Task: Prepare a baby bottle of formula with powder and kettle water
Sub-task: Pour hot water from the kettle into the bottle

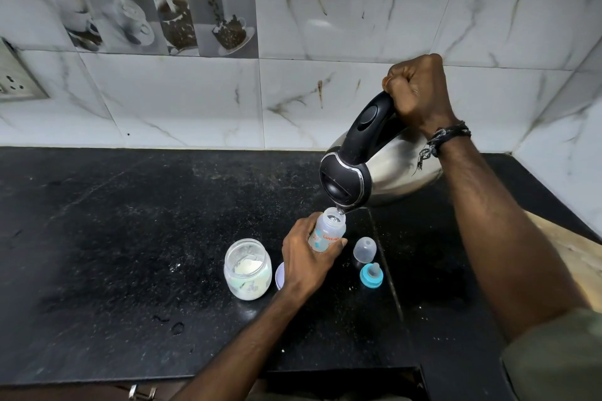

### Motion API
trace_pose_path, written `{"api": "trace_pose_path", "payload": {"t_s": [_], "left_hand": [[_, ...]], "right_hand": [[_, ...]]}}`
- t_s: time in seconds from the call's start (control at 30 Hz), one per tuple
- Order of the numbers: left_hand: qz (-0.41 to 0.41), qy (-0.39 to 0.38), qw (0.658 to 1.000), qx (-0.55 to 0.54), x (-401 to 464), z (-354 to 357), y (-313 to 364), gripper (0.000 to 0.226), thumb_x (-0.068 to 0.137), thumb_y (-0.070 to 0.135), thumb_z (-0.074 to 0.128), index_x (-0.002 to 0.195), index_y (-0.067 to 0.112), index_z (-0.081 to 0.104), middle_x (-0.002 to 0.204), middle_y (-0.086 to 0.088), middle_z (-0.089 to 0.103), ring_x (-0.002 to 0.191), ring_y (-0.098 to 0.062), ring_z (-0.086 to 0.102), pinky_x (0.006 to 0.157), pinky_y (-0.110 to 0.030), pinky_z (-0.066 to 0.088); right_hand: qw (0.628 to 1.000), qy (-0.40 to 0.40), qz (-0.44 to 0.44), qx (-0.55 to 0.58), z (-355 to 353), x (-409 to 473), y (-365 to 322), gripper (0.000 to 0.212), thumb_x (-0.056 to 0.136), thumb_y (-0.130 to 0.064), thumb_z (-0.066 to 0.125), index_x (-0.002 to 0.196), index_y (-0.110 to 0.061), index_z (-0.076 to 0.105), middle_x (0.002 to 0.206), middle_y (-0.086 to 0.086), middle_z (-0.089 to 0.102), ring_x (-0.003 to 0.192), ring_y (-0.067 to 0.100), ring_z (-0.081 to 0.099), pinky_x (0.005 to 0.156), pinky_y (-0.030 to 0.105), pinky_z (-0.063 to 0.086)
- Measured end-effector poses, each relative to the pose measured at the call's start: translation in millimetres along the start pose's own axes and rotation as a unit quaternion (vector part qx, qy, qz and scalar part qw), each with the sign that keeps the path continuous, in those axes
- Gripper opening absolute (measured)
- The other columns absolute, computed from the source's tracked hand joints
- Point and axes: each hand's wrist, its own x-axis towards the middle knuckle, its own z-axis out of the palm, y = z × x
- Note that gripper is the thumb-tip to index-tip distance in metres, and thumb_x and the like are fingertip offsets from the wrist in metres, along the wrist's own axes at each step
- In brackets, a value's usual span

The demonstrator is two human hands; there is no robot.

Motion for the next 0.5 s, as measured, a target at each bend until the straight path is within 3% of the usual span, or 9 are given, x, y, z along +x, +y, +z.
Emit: {"api": "trace_pose_path", "payload": {"t_s": [0.1, 0.5], "left_hand": [[0.001, -0.002, 1.000, -0.002, 0.2, -0.1, 2.0, 0.048, 0.070, 0.036, 0.087, 0.114, 0.034, 0.068, 0.102, 0.022, 0.065, 0.099, 0.006, 0.063, 0.082, -0.024, 0.055], [0.003, -0.001, 1.000, -0.007, 1.4, 1.1, -0.9, 0.051, 0.070, 0.038, 0.087, 0.117, 0.029, 0.070, 0.105, 0.016, 0.068, 0.099, 0.002, 0.065, 0.083, -0.027, 0.057]], "right_hand": [[1.000, -0.001, -0.002, -0.001, 0.3, 0.1, 0.2, 0.031, 0.070, -0.027, 0.043, 0.049, -0.018, 0.022, 0.052, 0.021, 0.021, 0.054, 0.023, 0.017, 0.045, 0.042, 0.020], [1.000, -0.005, -0.007, 0.003, 0.0, 0.7, 1.1, 0.031, 0.070, -0.027, 0.043, 0.049, -0.019, 0.022, 0.052, 0.021, 0.021, 0.053, 0.023, 0.018, 0.046, 0.039, 0.019]]}}
